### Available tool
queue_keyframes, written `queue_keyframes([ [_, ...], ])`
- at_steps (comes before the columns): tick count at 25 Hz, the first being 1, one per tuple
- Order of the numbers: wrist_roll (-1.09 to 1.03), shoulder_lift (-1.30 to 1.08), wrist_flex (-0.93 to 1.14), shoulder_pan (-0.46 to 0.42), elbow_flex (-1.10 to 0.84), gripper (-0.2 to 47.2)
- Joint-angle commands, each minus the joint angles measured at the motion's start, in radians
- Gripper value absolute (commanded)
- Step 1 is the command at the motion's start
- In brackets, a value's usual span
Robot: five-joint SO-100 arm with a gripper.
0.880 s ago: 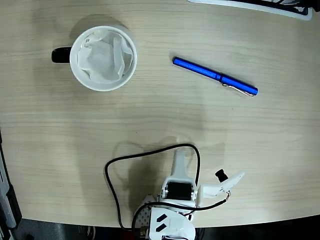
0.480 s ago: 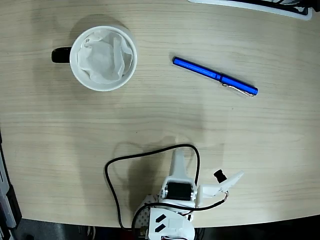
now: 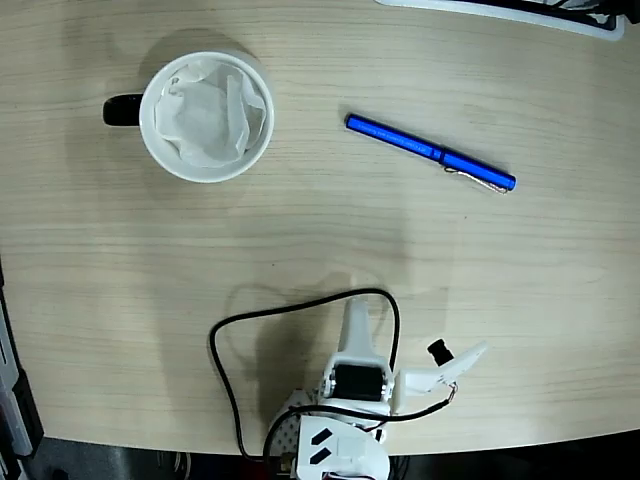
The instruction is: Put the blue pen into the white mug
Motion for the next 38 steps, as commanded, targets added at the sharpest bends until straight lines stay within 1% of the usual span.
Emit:
queue_keyframes([
  [1,0.003,0.067,0.014,0.014,-0.041,0.1],
  [17,0.002,0.061,0.011,0.008,-0.044,0.1],
  [21,0.000,0.031,-0.023,0.028,-0.063,0.1],
  [27,0.000,-0.032,-0.095,0.031,-0.117,0.1],
  [31,0.003,-0.152,-0.129,0.032,-0.229,0.1],
  [36,0.006,-0.388,-0.179,0.054,-0.430,0.1],
  [38,0.028,-0.500,-0.183,0.081,-0.508,2.6],
])
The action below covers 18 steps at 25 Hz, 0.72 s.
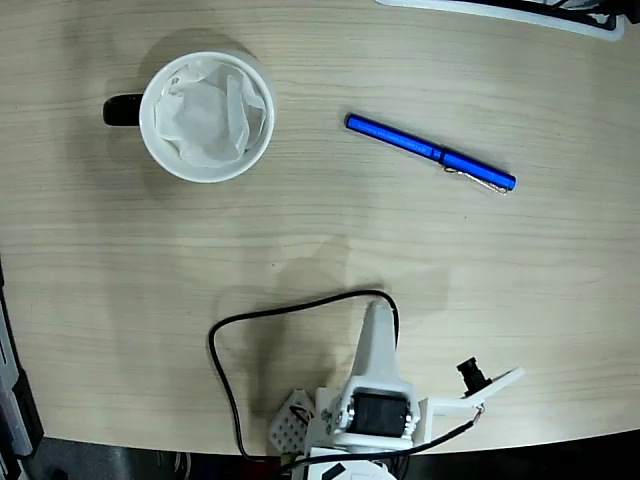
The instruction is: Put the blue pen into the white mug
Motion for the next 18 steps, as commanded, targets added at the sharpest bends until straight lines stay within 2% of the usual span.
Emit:
queue_keyframes([
  [1,0.028,-0.152,-0.015,0.043,-0.149,3.5],
  [6,0.094,-0.463,-0.017,0.140,-0.330,6.8],
  [13,0.126,-0.882,-0.015,0.259,-0.586,7.4],
  [17,0.126,-1.092,-0.011,0.298,-0.724,10.3],
  [18,0.126,-1.135,-0.011,0.305,-0.755,12.8],
])
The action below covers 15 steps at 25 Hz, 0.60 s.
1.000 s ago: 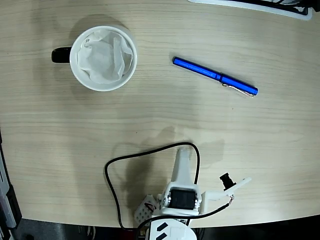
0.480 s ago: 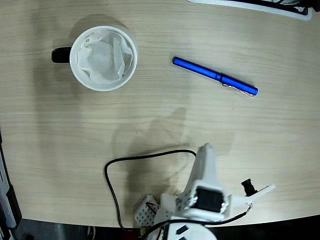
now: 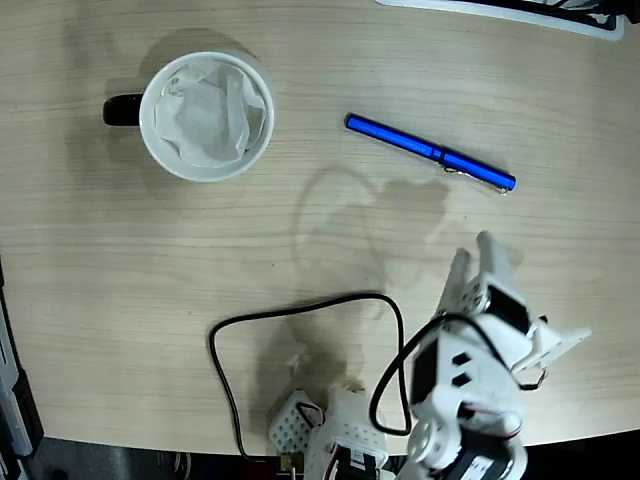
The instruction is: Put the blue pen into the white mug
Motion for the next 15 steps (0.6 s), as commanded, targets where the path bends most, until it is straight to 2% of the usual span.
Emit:
queue_keyframes([
  [1,0.018,-0.106,0.006,0.029,-0.123,15.0],
  [4,0.015,-0.209,0.006,0.031,-0.199,16.9],
  [7,0.011,-0.295,0.006,0.023,-0.253,21.2],
  [15,-0.026,-0.451,0.006,-0.011,-0.324,21.2],
])
